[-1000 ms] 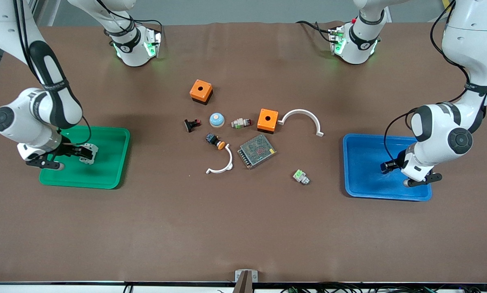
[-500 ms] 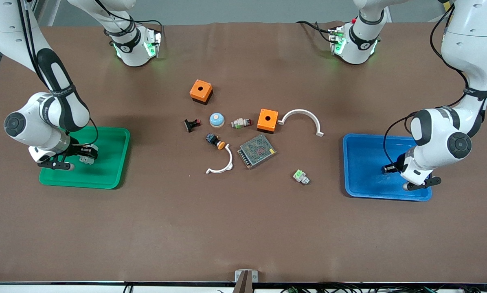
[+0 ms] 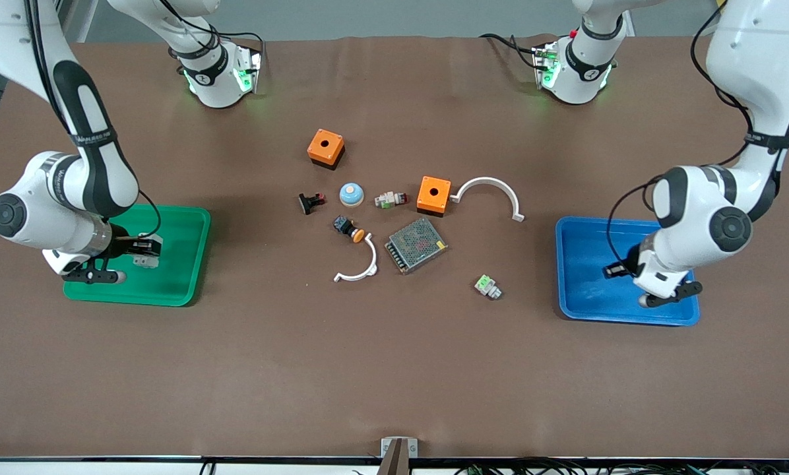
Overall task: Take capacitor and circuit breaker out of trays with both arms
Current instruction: 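Lift the breaker with the right gripper while the left gripper lifts the capacitor, then lower the breaker with the right gripper while the left gripper lowers the capacitor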
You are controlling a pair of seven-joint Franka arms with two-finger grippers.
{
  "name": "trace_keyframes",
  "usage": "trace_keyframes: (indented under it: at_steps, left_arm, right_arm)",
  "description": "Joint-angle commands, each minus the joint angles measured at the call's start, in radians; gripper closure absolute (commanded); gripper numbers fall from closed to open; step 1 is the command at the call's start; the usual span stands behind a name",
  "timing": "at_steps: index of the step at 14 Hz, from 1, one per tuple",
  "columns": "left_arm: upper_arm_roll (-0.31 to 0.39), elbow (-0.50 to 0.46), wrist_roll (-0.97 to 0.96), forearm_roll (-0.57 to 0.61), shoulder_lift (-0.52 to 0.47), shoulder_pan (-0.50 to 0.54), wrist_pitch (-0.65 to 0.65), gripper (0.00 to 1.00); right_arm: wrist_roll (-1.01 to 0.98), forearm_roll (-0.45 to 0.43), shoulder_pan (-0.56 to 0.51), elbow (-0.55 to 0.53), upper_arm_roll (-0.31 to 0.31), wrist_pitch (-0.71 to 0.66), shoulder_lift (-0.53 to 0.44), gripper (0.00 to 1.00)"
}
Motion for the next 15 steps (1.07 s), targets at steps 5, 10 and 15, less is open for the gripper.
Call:
trace_keyframes:
  at_steps: [5,10,15]
  left_arm:
    - [-0.243,-0.036,-0.499,0.016,-0.024,-0.016,-0.052,1.00]
    - [-0.272,-0.040,-0.731,0.014,0.063,-0.117,0.075,0.99]
    - [-0.265,-0.053,-0.814,0.020,0.137,-0.182,0.158,0.87]
  right_arm:
    - [0.490,0.018,0.386,0.048,-0.004,0.074,0.034,0.99]
    - [0.705,0.015,0.572,0.196,-0.004,0.135,0.213,0.99]
    - [0.737,0.018,0.620,0.223,-0.004,0.190,0.280,0.99]
